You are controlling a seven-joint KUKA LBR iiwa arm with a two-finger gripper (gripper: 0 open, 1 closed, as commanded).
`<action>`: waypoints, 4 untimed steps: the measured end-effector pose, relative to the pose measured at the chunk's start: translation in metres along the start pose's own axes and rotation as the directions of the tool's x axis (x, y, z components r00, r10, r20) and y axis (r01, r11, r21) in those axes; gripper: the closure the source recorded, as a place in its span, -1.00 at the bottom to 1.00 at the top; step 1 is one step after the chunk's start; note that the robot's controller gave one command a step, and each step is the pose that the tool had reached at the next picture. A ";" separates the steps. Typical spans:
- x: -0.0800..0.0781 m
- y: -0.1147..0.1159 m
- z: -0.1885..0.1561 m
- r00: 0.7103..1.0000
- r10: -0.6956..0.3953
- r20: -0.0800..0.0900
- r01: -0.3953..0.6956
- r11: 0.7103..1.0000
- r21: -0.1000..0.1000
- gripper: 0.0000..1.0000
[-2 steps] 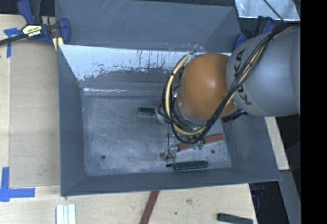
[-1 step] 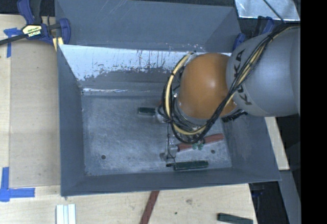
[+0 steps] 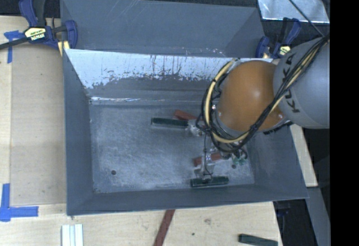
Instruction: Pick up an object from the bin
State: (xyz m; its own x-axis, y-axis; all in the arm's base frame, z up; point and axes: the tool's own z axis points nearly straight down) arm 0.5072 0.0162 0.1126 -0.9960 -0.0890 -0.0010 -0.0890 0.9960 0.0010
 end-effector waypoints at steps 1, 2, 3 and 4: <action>0.015 -0.031 -0.003 0.988 0.155 0.000 -0.155 0.988 0.004 -1.00; -0.003 -0.037 0.042 0.985 0.174 0.001 -0.174 0.985 0.000 1.00; -0.003 -0.037 0.042 0.985 0.174 0.001 -0.174 0.985 0.000 1.00; 0.024 -0.025 -0.091 0.983 0.184 0.001 -0.184 0.983 0.001 1.00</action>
Offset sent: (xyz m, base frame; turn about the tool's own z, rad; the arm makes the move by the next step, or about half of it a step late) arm 0.0056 -0.0365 -0.0426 0.1742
